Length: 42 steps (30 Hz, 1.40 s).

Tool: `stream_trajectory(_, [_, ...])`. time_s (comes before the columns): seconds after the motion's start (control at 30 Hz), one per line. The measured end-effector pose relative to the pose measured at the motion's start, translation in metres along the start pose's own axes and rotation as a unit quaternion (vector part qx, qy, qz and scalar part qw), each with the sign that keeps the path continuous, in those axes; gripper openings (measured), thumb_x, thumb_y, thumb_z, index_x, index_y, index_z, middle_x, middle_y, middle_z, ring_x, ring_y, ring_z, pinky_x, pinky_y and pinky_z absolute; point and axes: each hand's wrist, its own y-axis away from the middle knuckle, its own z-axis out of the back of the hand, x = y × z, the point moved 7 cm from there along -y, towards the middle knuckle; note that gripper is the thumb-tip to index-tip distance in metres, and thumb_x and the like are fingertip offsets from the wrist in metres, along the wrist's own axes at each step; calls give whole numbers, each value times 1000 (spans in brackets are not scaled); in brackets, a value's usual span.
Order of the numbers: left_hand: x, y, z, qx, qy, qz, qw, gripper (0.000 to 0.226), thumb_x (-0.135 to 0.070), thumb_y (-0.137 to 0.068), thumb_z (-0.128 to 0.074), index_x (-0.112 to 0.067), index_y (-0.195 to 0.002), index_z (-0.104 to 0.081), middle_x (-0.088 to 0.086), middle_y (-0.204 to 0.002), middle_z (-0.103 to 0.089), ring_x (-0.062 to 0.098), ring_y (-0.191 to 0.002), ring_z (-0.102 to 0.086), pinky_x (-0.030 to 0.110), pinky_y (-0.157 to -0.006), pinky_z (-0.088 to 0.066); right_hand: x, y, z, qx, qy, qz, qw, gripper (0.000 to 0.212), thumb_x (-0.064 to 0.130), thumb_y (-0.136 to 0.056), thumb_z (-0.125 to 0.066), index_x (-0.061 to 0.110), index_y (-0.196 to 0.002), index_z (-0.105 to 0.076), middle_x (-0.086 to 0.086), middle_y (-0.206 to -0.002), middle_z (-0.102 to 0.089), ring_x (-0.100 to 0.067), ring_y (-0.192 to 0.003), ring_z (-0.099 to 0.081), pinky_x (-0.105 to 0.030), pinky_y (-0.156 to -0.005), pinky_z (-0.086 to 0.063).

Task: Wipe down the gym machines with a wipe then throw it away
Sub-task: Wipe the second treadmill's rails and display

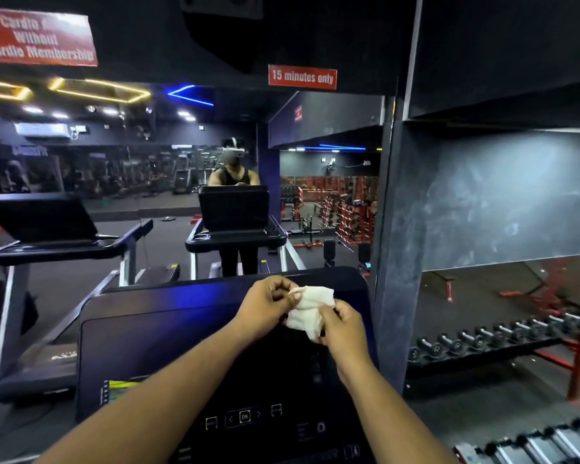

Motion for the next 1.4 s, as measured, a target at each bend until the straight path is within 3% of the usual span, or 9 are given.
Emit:
stream_trajectory(0.17, [-3, -18, -7, -45, -4, 6, 999, 7, -13, -93, -74, -14, -95, -67, 9, -82, -76, 16, -66, -67, 29, -59, -56, 13, -29, 15, 15, -6, 51, 999, 17, 24, -93, -60, 8, -92, -67, -14, -85, -73, -29, -74, -66, -44, -68, -57])
stream_trajectory(0.37, [-30, -10, -24, -98, -276, -136, 946, 13, -35, -93, -71, -31, -105, -67, -14, -94, -73, 5, -81, -66, 21, -73, -52, 58, -50, 59, -120, 7, 178, 977, 12, 20, -100, -52, 18, -110, -59, 0, -98, -70, -23, -90, -68, -27, -69, -53])
stream_trajectory(0.47, [-44, -3, -36, -103, -455, -285, 837, 29, -44, -97, -57, -24, -116, -67, -8, -109, -71, 15, -100, -64, 32, -81, -50, 76, -38, 75, -195, 72, 348, 914, 42, 7, -101, -45, 9, -142, -55, -8, -141, -60, -26, -129, -59, -32, -102, -51])
stream_trajectory(0.57, [-31, -7, -39, -98, -588, -309, 741, 53, -55, -96, -50, -21, -136, -61, -2, -134, -62, 22, -122, -56, 41, -96, -43, 54, -36, 43, -89, 245, 457, 851, 57, 2, -101, -39, 10, -156, -29, -11, -163, -28, -29, -152, -28, -42, -123, -25])
stream_trajectory(0.67, [-11, -12, -30, -88, -634, -252, 726, 71, -65, -97, -41, -20, -151, -49, 3, -153, -51, 24, -141, -47, 50, -113, -32, 1, -43, 8, -4, 482, 438, 759, 61, 28, -103, -32, 11, -160, -17, -11, -168, -8, -32, -156, -11, -55, -121, -16])
stream_trajectory(0.83, [-1, -9, -25, -60, -649, -232, 722, 77, -67, -99, -37, -19, -159, -34, 4, -164, -35, 22, -152, -32, 59, -119, -29, -16, -33, -4, 13, 584, 446, 678, 81, 63, -99, -28, 10, -160, -17, -13, -169, -10, -28, -156, -8, -62, -120, -15])
stream_trajectory(1.0, [1, -2, -16, -54, -668, -216, 710, 81, -69, -100, -28, -18, -162, -26, 6, -168, -25, 22, -156, -19, 60, -123, -21, -8, -47, 20, -85, 543, 329, 768, 85, 68, -101, -12, 7, -161, -12, -15, -169, -6, -29, -157, -1, -58, -123, 9])
stream_trajectory(1.2, [15, 10, 12, -47, -666, -208, 715, 83, -71, -99, -29, -18, -163, -23, 6, -170, -20, 21, -157, -13, 59, -123, -20, 1, -15, -37, -24, 541, 440, 716, 56, 41, -104, -32, 12, -150, -46, -12, -159, -38, -24, -152, -26, -61, -121, -10])
stream_trajectory(1.4, [19, 22, 43, -30, -664, -187, 724, 87, -73, -98, -24, -19, -164, -12, 4, -171, -8, 20, -158, -4, 51, -127, -7, 11, -17, -57, -44, 428, 373, 822, 60, 16, -101, -53, 9, -156, -31, -13, -166, -21, -26, -156, -9, -57, -125, -8])
